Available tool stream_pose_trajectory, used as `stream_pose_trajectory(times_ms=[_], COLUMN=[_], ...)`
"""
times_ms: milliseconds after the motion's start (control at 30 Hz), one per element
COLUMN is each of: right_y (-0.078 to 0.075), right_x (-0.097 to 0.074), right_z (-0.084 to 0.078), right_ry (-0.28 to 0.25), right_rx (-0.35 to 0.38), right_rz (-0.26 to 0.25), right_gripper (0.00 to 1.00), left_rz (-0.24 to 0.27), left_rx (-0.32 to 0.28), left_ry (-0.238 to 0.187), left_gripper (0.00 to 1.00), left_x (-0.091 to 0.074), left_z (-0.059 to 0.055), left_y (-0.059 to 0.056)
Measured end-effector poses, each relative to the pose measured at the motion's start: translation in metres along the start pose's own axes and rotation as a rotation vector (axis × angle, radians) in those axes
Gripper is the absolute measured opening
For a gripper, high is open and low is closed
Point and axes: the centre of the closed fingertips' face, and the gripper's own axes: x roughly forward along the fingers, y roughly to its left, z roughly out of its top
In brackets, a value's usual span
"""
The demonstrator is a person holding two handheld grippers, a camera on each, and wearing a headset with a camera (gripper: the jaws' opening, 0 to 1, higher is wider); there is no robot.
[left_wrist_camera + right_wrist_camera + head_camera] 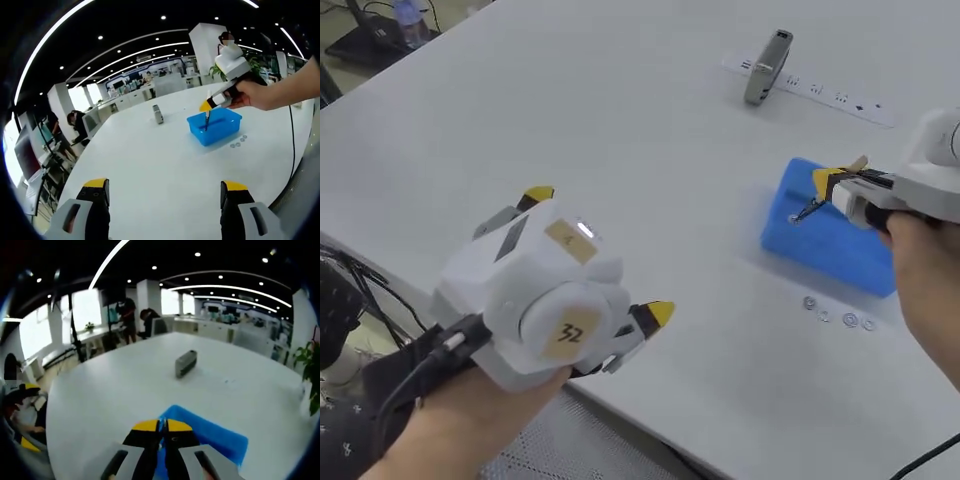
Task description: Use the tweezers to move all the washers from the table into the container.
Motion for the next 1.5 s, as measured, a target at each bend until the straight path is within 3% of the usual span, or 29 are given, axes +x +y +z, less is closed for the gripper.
stream_pose_trajectory(times_ms=[433, 1100, 1233, 1500], right_y=[0.001, 0.001, 0.001, -0.001], right_x=[0.012, 0.016, 0.015, -0.003], right_z=[-0.009, -0.018, -0.019, -0.005], right_ry=[0.000, 0.012, 0.017, -0.027], right_rx=[0.036, -0.018, -0.008, 0.011], right_rz=[0.000, -0.014, -0.019, -0.017], right_gripper=[0.00, 0.01, 0.02, 0.02], left_rz=[-0.002, 0.002, 0.003, 0.004], left_rx=[0.002, 0.010, 0.007, 0.011], left_ry=[0.000, 0.007, 0.006, 0.003], left_gripper=[0.94, 0.93, 0.93, 0.93], left_x=[0.000, 0.000, 0.000, 0.000], left_z=[0.000, -0.001, -0.001, 0.000], left_y=[-0.001, -0.001, 0.000, 0.000])
